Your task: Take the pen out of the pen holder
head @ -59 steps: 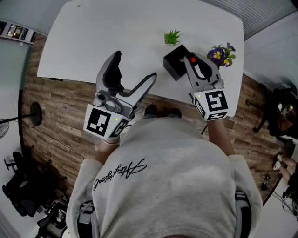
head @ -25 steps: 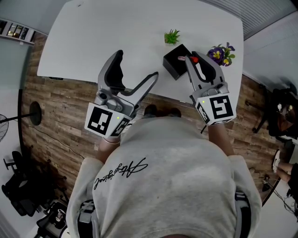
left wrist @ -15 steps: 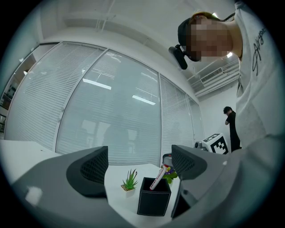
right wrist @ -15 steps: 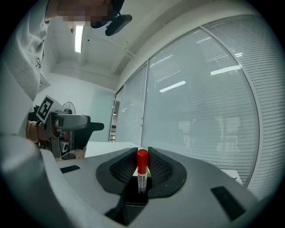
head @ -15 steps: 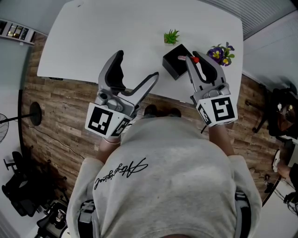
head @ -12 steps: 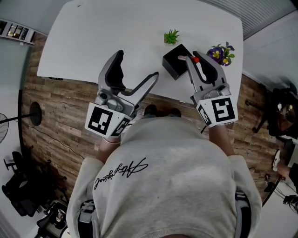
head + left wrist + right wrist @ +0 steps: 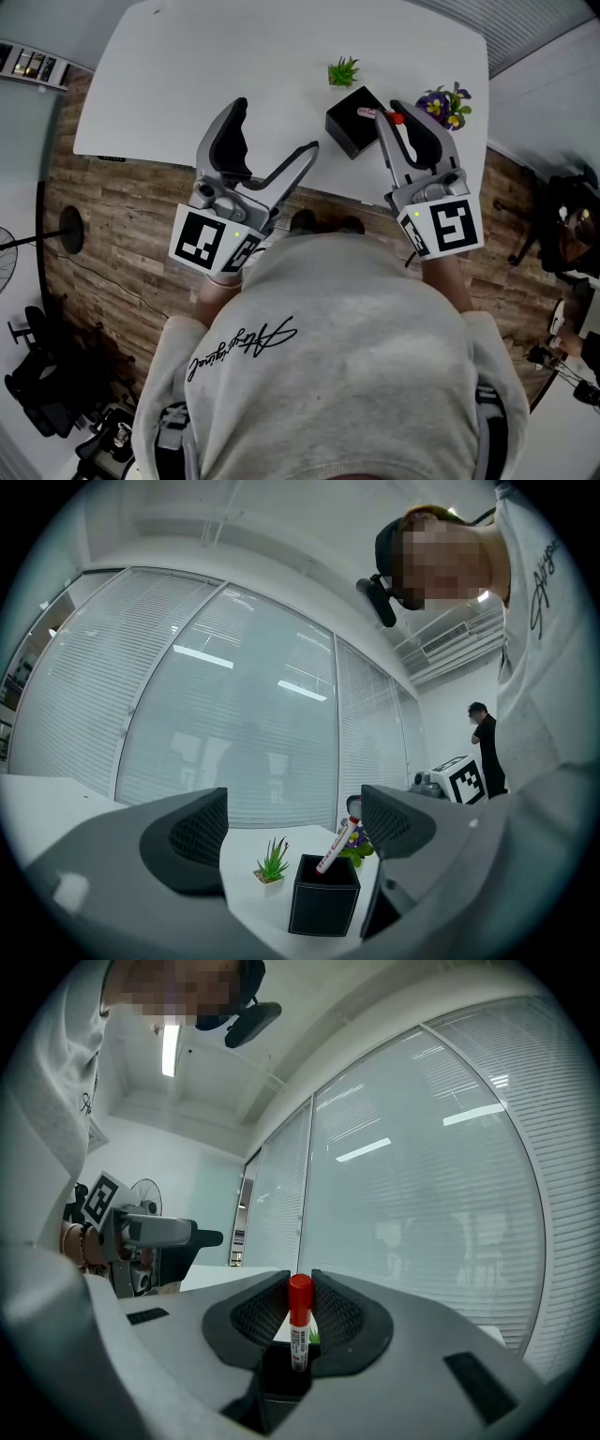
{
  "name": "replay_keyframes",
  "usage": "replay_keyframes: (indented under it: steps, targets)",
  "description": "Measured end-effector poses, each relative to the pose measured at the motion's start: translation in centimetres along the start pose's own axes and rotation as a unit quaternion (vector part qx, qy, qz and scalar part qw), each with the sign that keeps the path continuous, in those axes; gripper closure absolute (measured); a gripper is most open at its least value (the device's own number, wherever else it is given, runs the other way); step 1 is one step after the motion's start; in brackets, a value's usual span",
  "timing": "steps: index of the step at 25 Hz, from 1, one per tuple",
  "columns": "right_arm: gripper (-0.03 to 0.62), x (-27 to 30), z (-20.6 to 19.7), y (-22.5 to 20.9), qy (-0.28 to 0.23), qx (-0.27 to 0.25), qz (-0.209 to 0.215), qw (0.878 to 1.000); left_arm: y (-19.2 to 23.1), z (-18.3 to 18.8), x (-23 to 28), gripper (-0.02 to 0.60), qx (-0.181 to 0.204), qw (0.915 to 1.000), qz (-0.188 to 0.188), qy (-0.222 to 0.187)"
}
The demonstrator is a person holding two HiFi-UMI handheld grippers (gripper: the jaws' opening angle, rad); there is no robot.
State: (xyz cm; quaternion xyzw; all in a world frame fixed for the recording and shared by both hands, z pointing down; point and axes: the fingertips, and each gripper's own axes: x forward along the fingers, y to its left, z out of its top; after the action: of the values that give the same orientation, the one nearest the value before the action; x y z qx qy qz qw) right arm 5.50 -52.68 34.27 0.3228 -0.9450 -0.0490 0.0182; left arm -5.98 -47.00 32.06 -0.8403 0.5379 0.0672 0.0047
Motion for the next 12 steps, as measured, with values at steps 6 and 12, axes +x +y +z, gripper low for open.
replay_keyframes:
  steps: [6,12]
  targets:
    - [0.523,-0.2,0.8,-0.2,-0.008,-0.001,-0.002,1.000,0.0,0.1,0.2,0.152,0.001,1.0000,-0.001,0.002]
    - [0.525,-0.6,1.6,-0.1,-0.017,-0.002,-0.003,1.000,-0.1,0.2,0.2,0.152,0.003,1.0000,-0.002,0.002]
